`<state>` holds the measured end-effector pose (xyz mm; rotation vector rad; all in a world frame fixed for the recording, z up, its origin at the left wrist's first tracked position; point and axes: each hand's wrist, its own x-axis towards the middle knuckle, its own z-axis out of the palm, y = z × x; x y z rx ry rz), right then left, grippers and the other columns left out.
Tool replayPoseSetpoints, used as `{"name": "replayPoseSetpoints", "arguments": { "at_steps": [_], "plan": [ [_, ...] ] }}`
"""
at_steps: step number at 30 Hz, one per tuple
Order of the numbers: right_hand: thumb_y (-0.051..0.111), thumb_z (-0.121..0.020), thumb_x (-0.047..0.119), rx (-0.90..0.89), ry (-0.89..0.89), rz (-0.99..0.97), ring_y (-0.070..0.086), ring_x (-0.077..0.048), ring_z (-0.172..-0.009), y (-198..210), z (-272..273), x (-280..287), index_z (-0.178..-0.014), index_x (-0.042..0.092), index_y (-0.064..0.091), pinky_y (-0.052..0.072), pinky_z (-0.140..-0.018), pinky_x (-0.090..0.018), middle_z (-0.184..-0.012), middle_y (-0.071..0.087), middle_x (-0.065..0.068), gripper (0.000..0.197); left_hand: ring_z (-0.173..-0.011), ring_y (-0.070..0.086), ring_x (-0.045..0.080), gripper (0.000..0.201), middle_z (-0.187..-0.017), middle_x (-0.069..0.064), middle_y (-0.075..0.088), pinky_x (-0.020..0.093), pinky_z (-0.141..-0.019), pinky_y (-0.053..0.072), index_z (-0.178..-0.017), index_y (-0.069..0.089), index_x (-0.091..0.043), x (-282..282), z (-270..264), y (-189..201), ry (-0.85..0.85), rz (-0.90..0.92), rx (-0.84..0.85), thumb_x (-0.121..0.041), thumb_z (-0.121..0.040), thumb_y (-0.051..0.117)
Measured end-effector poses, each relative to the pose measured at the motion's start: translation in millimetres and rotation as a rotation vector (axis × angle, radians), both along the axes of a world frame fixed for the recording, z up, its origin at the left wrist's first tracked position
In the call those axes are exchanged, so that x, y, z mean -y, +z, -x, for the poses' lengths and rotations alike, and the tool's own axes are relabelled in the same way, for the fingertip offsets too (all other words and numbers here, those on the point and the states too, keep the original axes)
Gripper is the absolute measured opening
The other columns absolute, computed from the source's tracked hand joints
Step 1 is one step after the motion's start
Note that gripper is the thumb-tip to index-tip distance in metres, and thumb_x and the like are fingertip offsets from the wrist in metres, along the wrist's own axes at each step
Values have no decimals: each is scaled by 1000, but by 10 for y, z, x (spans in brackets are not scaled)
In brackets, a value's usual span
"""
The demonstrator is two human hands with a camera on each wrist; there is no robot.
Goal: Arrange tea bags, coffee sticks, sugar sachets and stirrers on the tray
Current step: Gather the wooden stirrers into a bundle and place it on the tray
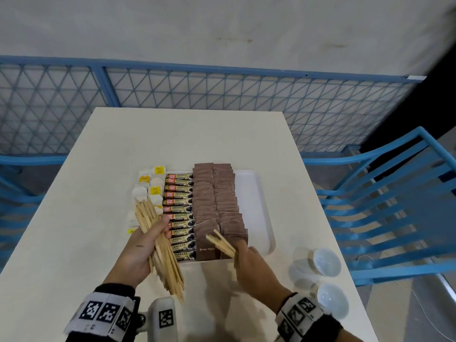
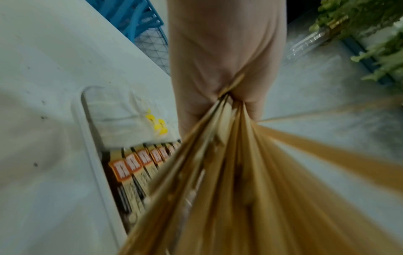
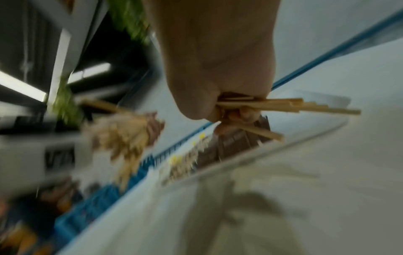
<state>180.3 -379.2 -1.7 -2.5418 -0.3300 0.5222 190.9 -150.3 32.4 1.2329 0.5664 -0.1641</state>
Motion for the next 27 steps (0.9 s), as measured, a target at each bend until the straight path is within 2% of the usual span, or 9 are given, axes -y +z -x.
{"name": "replayPoseSetpoints", "arguments": {
  "at_steps": [4,8,12,16,19,21,22,24,27],
  "plan": [
    [33,-99,15,-55,-110,-223,42,-19,-65,180,-202,-55,-94,9,38,28,-50,-25,-78,48,-5,9,-58,52,14,18,-62,-2,57,20,-49,44,-81,57,-12,287,-68,26,-68,-68,4,-27,-90,58],
    [34,-99,35,-285,-247,-527,39,-8,-55,396,-299,-211,-88,20,38,37,-53,-23,-68,42,5,20,-73,59,15,28,-80,3,63,21,-60,51,-108,58,-4,607,-129,120,-122,-31,26,-25,-88,59],
    [35,-95,50,-395,-313,-606,41,-7,-54,481,-293,-282,-96,16,39,37,-45,-20,-72,44,1,34,-102,65,29,58,-106,13,70,45,-86,54,-118,60,-10,747,-150,163,-157,44,-21,-39,-69,67],
    [14,-80,78,-457,-319,-565,48,-8,-61,408,-266,-353,-126,15,40,38,-42,-18,-84,51,-1,83,-84,70,27,42,-91,13,73,36,-68,57,-104,65,-11,785,-147,179,-176,65,-31,-35,-70,64],
    [2,-68,85,-504,-320,-549,47,-7,-59,391,-289,-364,-135,20,37,37,-40,-16,-78,46,4,100,-70,71,27,34,-82,15,74,34,-60,58,-103,66,-3,814,-116,207,-226,65,-37,-29,-81,65],
    [2,-61,91,-522,-325,-552,57,-8,-75,394,-314,-369,-139,21,34,51,-53,-21,-94,55,-1,109,-64,71,23,25,-75,12,74,30,-53,57,-100,66,-4,825,-112,209,-201,78,-43,-22,-84,64],
    [4,-57,95,-529,-325,-561,59,-12,-96,369,-329,-374,-141,23,31,56,-72,-29,-114,56,-4,115,-64,71,22,20,-75,10,74,30,-54,57,-98,66,-6,834,-114,208,-187,75,-41,-20,-84,64],
    [7,-50,100,-541,-314,-602,41,-16,-130,348,-339,-407,-145,26,24,39,-107,-43,-144,39,0,121,-66,72,20,14,-74,8,74,30,-57,58,-94,67,-8,858,-118,211,-167,49,-25,-18,-84,65],
    [10,-53,99,-511,-304,-668,24,-14,-141,342,-351,-443,-147,30,20,21,-117,-45,-150,30,4,117,-63,71,17,11,-69,4,74,25,-52,55,-94,66,-7,885,-137,232,-117,6,-18,-12,-84,66]
  ]
}}
